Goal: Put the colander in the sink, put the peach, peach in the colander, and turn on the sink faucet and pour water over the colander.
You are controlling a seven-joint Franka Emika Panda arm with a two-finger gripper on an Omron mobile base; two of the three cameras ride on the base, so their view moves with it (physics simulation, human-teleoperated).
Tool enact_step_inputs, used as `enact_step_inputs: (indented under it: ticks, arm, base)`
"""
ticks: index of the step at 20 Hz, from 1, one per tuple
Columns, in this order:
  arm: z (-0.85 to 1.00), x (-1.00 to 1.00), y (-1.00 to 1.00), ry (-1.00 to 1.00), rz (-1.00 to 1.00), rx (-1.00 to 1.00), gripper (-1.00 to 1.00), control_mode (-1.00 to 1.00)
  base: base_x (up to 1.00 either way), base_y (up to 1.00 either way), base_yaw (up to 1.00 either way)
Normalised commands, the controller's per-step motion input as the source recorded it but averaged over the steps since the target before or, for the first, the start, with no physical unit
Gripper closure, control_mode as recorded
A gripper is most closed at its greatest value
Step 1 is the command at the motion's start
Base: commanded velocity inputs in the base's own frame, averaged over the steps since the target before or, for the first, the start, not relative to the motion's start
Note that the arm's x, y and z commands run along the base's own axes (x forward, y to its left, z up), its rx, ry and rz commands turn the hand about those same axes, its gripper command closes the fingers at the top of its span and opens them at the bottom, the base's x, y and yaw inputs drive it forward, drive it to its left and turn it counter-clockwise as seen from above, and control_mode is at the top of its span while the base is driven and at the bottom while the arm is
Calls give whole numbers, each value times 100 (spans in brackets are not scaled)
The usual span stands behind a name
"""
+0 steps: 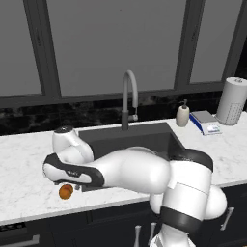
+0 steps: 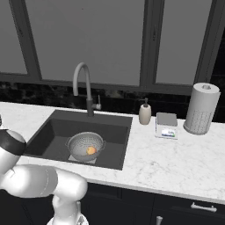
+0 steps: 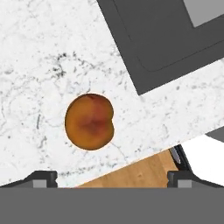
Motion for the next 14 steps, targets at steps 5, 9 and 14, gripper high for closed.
enact_step_inputs:
  ticks: [5, 9, 14]
  arm:
    - [-39, 15, 8, 4, -1, 0, -100, -100]
    - [-29, 15, 0, 6, 0, 0, -100, -100]
    - [-28, 20, 2, 8, 0, 0, -100, -100]
  base:
    - [0, 0, 0]
    - [0, 0, 0]
    - [0, 0, 0]
